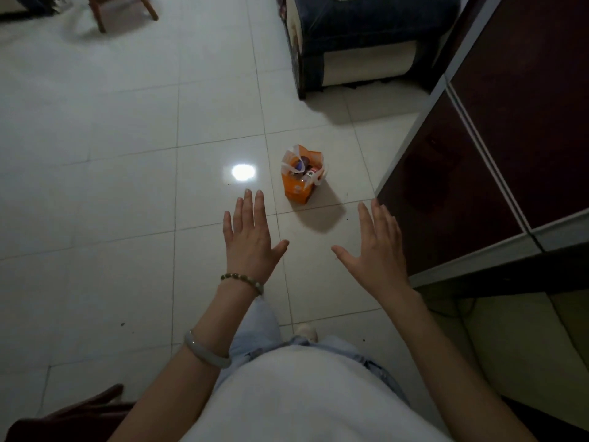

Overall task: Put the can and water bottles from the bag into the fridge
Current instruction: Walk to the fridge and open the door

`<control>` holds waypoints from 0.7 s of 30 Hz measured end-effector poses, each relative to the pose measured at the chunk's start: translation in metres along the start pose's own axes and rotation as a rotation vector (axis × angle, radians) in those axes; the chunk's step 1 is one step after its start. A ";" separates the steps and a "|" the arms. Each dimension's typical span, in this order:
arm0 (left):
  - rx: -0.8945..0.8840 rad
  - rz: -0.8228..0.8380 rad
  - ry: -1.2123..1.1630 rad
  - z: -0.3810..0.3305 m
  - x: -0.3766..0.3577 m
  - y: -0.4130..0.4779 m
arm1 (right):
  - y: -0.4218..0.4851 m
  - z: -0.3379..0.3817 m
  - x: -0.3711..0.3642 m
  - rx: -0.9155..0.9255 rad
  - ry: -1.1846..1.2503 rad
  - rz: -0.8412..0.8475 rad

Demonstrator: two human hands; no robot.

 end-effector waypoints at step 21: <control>-0.611 0.131 -0.120 0.020 -0.043 0.277 | 0.185 0.064 -0.062 -0.457 -0.087 -0.146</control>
Point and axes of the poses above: each hand's wrist, its own y-axis towards the middle knuckle, its own x-axis out of the back of the hand, z = x × y, the point moved 7 cm from there along y, towards the middle knuckle, and after that the axes turned 15 degrees about -z, right-handed, at the moved point
